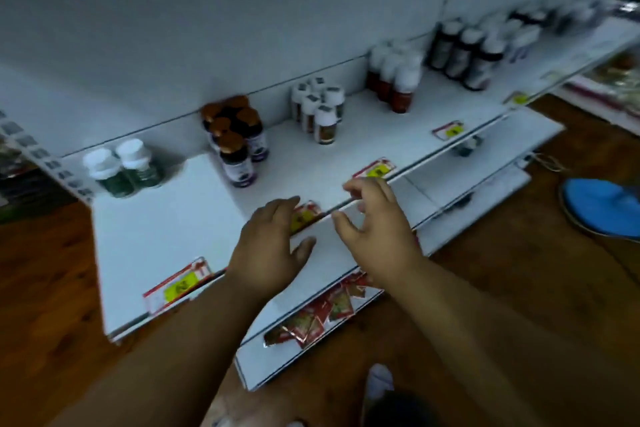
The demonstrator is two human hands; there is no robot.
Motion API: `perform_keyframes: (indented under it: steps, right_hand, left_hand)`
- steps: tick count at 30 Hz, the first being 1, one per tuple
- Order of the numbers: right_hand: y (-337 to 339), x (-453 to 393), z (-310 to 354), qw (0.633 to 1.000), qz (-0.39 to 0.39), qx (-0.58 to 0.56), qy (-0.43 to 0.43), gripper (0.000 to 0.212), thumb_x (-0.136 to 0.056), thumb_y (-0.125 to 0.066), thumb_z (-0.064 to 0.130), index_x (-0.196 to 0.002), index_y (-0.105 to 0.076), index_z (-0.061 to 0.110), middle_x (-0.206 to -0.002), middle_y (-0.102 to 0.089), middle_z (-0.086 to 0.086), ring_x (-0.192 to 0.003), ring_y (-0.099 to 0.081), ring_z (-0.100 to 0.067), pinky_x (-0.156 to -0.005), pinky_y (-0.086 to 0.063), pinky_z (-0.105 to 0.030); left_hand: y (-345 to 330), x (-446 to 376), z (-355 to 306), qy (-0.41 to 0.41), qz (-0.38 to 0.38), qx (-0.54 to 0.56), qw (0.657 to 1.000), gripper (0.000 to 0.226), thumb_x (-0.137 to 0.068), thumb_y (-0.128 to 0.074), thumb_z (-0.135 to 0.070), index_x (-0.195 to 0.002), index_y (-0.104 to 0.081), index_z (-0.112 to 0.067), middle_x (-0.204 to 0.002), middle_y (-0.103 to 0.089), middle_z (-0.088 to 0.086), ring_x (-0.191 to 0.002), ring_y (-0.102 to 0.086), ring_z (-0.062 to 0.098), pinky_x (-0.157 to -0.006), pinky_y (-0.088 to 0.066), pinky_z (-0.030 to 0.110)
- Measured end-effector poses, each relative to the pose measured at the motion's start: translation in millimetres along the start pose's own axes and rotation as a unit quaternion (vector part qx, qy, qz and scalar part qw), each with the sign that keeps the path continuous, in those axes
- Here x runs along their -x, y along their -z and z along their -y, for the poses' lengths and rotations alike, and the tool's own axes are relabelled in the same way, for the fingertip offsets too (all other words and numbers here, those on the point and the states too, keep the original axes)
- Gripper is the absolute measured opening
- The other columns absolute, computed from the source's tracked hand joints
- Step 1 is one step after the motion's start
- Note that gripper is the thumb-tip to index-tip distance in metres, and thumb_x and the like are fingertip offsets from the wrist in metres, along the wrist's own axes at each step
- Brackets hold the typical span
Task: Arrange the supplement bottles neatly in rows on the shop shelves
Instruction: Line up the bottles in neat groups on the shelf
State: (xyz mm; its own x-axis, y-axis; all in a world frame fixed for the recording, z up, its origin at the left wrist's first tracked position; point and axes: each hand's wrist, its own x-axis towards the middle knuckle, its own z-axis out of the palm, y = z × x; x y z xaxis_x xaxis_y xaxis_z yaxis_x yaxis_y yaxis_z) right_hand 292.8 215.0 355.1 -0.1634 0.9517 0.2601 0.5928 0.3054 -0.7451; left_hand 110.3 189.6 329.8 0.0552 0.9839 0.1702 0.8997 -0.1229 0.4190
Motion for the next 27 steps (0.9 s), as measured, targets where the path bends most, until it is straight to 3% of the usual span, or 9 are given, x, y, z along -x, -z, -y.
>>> perform_keyframes:
  steps: [7, 11, 17, 23, 27]
  right_hand:
    - [125, 22, -105, 0.994, -0.086, 0.027, -0.067, 0.037, -0.088, -0.068, 0.024, -0.121, -0.054, 0.021, -0.116, -0.042, 0.009, -0.107, -0.051, -0.01, -0.091, -0.046, -0.029]
    - [203, 15, -180, 0.992, -0.083, 0.044, -0.089, 0.036, -0.088, -0.068, 0.024, -0.121, -0.054, 0.021, -0.114, -0.041, 0.011, -0.109, -0.051, -0.007, -0.09, -0.044, -0.024]
    - [316, -15, -267, 0.987, -0.057, 0.076, -0.133, 0.035, -0.089, -0.066, 0.029, -0.12, -0.051, 0.025, -0.122, -0.047, 0.007, -0.112, -0.05, -0.012, -0.095, -0.048, -0.035]
    - [345, -85, -356, 0.981, -0.066, 0.033, -0.178, 0.034, -0.087, -0.069, 0.028, -0.117, -0.053, 0.026, -0.117, -0.046, 0.009, -0.109, -0.052, -0.01, -0.093, -0.049, -0.033]
    - [339, -141, -436, 0.973, -0.074, 0.03, -0.218, 0.038, -0.085, -0.072, 0.026, -0.119, -0.056, 0.021, -0.12, -0.051, 0.0, -0.099, -0.055, -0.011, -0.086, -0.049, -0.028]
  left_hand:
    - [-68, -47, -131, -0.105, 0.063, -0.014, 0.992, 0.07, -0.085, -0.065, -0.049, -0.146, -0.038, -0.024, -0.145, -0.047, 0.001, -0.131, -0.044, 0.022, -0.108, -0.037, 0.035]
    - [-123, -91, -218, -0.135, 0.078, -0.002, 0.988, 0.072, -0.087, -0.062, -0.049, -0.148, -0.034, -0.023, -0.147, -0.044, 0.001, -0.134, -0.04, 0.021, -0.111, -0.034, 0.034]
    - [-190, -153, -333, -0.126, 0.106, 0.025, 0.986, 0.071, -0.089, -0.063, -0.045, -0.149, -0.032, -0.024, -0.147, -0.043, 0.0, -0.134, -0.039, 0.019, -0.112, -0.033, 0.034]
    - [-253, -239, -373, -0.115, 0.134, 0.021, 0.984, 0.069, -0.089, -0.061, -0.047, -0.149, -0.031, -0.028, -0.148, -0.042, -0.003, -0.135, -0.037, 0.016, -0.113, -0.033, 0.034]
    - [-321, -327, -380, -0.096, 0.164, 0.046, 0.981, 0.066, -0.088, -0.065, -0.043, -0.146, -0.038, -0.025, -0.141, -0.049, -0.002, -0.128, -0.045, 0.016, -0.108, -0.038, 0.032]
